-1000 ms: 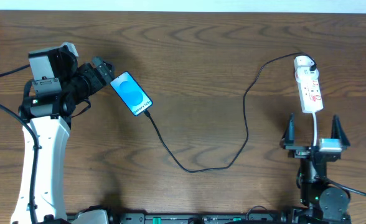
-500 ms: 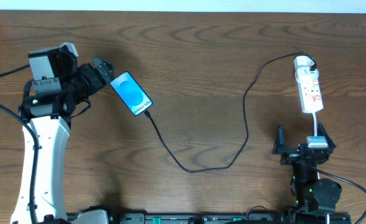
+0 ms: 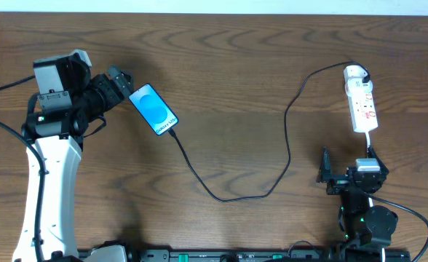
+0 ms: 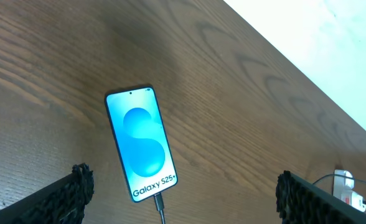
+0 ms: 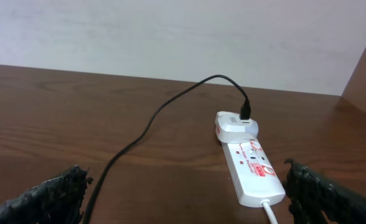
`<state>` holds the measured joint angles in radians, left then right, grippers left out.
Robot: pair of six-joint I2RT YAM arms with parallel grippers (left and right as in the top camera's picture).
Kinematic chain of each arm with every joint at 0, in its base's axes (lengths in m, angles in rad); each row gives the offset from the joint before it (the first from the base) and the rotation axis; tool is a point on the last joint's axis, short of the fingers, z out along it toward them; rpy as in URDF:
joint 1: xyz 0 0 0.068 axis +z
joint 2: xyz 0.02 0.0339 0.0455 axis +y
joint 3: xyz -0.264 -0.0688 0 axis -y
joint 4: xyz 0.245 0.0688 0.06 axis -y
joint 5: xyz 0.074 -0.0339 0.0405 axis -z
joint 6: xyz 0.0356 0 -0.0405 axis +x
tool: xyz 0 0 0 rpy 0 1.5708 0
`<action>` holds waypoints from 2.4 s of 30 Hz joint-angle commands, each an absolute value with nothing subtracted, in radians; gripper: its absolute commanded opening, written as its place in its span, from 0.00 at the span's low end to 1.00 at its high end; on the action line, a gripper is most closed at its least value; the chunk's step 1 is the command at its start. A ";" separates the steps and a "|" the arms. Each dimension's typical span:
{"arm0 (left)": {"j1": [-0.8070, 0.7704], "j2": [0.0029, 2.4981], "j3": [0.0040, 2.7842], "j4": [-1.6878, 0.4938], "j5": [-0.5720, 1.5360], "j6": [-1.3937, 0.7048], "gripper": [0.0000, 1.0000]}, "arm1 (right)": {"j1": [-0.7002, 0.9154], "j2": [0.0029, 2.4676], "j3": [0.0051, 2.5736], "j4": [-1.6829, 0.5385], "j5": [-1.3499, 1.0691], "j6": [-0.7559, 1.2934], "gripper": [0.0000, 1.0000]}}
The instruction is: Plug charger to phone and switch on socket
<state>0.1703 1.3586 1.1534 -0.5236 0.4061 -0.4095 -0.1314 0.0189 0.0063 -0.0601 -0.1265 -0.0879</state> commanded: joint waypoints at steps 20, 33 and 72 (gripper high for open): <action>0.173 1.359 1.154 -0.566 0.381 -0.393 0.95 | -0.127 0.022 0.006 -0.065 -0.133 -0.083 0.99; 0.171 1.124 0.950 -0.391 0.246 -0.081 0.95 | -0.127 0.022 0.006 -0.065 -0.133 -0.084 0.99; 0.066 0.181 0.004 0.140 0.166 0.184 0.95 | -0.127 0.022 0.006 -0.065 -0.133 -0.083 0.99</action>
<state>0.0700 0.2131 0.0071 0.1570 0.1795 0.1658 -0.1314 0.0196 0.0063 -0.0605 -0.1268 -0.0879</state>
